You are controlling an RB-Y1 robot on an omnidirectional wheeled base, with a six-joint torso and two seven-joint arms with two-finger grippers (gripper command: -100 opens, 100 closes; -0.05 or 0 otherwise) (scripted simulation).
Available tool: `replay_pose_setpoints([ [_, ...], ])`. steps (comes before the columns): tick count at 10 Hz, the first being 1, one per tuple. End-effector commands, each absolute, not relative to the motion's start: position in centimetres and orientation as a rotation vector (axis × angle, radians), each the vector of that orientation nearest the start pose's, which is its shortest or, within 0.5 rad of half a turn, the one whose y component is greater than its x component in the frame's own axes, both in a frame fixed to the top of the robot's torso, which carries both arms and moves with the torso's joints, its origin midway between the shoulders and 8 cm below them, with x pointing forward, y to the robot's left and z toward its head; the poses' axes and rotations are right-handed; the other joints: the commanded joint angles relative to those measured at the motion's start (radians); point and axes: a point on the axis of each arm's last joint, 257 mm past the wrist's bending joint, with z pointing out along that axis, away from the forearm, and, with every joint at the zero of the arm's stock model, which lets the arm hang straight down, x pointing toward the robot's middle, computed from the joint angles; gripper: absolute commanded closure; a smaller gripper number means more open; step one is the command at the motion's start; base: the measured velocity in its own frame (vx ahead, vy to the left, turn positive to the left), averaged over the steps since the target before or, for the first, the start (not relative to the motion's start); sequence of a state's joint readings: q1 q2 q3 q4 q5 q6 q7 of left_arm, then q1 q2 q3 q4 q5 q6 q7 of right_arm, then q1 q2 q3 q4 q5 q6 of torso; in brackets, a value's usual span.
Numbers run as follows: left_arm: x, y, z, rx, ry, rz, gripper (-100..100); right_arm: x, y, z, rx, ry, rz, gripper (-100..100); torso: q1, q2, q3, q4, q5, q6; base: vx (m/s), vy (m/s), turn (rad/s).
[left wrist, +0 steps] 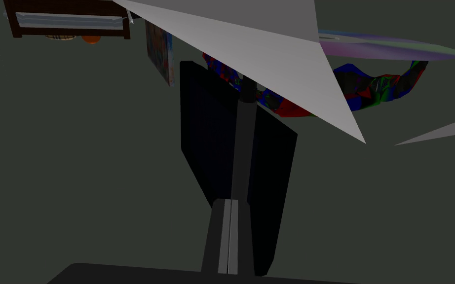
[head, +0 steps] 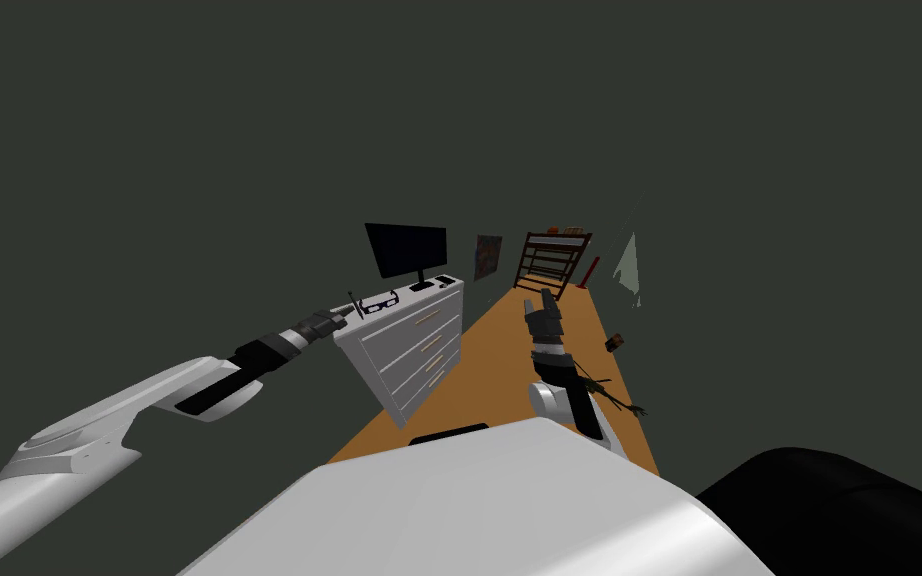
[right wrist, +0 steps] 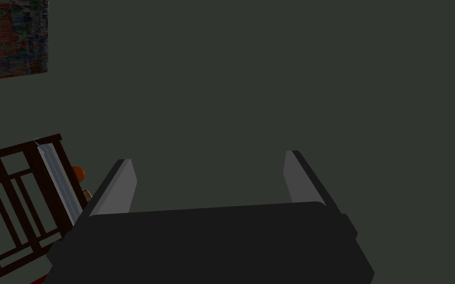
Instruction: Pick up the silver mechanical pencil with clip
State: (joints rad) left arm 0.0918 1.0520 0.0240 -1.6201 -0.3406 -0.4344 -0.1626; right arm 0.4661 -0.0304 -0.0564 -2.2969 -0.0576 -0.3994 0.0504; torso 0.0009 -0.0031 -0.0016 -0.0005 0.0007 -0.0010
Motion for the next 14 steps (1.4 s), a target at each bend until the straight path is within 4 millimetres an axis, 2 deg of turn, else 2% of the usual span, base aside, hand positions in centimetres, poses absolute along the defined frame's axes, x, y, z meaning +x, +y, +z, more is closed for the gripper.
replay_pose_setpoints([
  [1, 50.07, 38.13, -7.42, 0.315, 1.511, -0.352, 0, 35.56, -30.01, 2.55, 0.688, 0.647, 1.238, 0, 0.0, 0.0, 0.0, 0.0, 0.0, 0.0, 0.0, 0.0, 0.0],
  [2, 50.07, 38.13, -7.42, 0.315, 1.511, -0.352, -100, 35.56, -30.01, 2.55, 0.688, 0.647, 1.238, 0, 0.0, 0.0, 0.0, 0.0, 0.0, 0.0, 0.0, 0.0, 0.0],
  [3, 50.07, 38.13, -7.42, 0.315, 1.511, -0.352, 100, 35.56, -30.01, 2.55, 0.688, 0.647, 1.238, 0, 0.0, 0.0, 0.0, 0.0, 0.0, 0.0, 0.0, 0.0, 0.0],
  [7, 50.07, 38.13, -7.42, 0.315, 1.511, -0.352, 100, 35.56, -30.01, 2.55, 0.688, 0.647, 1.238, 0, 0.0, 0.0, 0.0, 0.0, 0.0, 0.0, 0.0, 0.0, 0.0],
  [9, 50.07, 38.13, -7.42, 0.315, 1.511, -0.352, -100, 35.56, -30.01, 2.55, 0.688, 0.647, 1.238, 0, 0.0, 0.0, 0.0, 0.0, 0.0, 0.0, 0.0, 0.0, 0.0],
  [10, 50.07, 38.13, -7.42, 0.315, 1.511, -0.352, 0, 35.56, -30.01, 2.55, 0.688, 0.647, 1.238, 0, 0.0, 0.0, 0.0, 0.0, 0.0, 0.0, 0.0, 0.0, 0.0],
  [11, 50.07, 38.13, -7.42, 0.315, 1.511, -0.352, -100, 35.56, -30.01, 2.55, 0.688, 0.647, 1.238, 0, 0.0, 0.0, 0.0, 0.0, 0.0, 0.0, 0.0, 0.0, 0.0],
  [12, 50.07, 38.13, -7.42, 0.315, 1.511, -0.352, 100, 35.56, -30.01, 2.55, 0.688, 0.647, 1.238, 0, 0.0, 0.0, 0.0, 0.0, 0.0, 0.0, 0.0, 0.0, 0.0],
  [14, 50.07, 38.13, -7.42, 0.315, 1.511, -0.352, 100, 35.56, -30.01, 2.55, 0.688, 0.647, 1.238, 0, 0.0, 0.0, 0.0, 0.0, 0.0, 0.0, 0.0, 0.0, 0.0],
])
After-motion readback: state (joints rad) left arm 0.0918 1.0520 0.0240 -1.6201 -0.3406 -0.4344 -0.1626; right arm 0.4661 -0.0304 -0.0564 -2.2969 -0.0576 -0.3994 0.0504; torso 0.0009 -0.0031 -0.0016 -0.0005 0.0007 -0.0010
